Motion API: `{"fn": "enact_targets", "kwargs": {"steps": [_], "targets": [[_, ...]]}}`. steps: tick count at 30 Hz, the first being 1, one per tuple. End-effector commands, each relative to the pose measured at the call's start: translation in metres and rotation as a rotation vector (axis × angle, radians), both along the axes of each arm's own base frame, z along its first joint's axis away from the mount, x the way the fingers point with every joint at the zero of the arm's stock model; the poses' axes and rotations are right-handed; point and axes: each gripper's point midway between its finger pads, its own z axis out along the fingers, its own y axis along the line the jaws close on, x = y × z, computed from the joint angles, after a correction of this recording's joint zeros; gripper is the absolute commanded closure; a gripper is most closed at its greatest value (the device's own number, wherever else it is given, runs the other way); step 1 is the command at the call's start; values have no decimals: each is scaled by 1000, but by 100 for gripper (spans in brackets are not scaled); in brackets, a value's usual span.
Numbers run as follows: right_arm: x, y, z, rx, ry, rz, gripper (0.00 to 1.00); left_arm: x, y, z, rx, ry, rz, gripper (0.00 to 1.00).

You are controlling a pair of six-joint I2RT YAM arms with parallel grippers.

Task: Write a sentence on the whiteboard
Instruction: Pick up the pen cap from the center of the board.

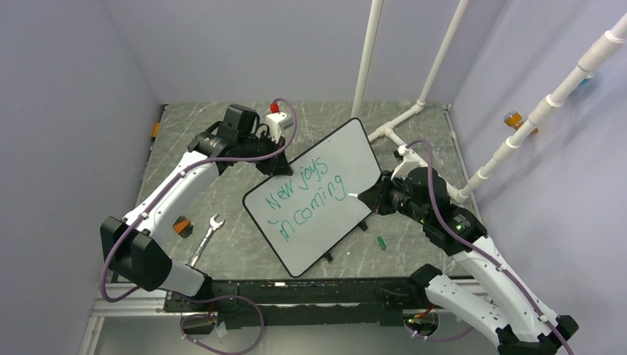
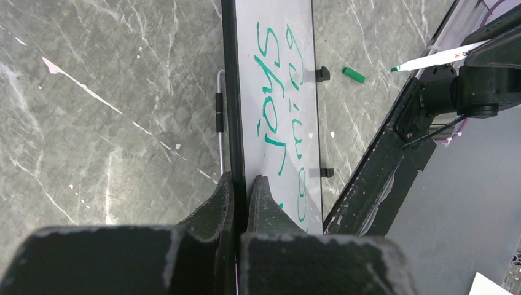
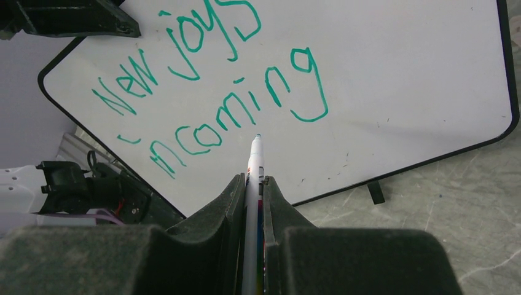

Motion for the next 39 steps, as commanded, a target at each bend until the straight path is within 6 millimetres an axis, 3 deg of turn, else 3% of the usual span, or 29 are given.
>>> {"fn": "enact_targets", "kwargs": {"steps": [1,5,18,27,39], "targets": [[-1,-2,8,14,-31,-4,100,5,11,-26,113,-44,15,100],[-3,-6,11,10,-43,-16,100,9,16,-31,139,-46,51,100],[-10,-14,10,8,-49,-31,100,5,13,-38,118,-64,12,70],[-11,-15,8,14,-45,-33,100,7,11,-32,106,-76,7,67],[-11,-17,10,4,-52,-41,100,15,11,-16,101,-107,37,54]]}}
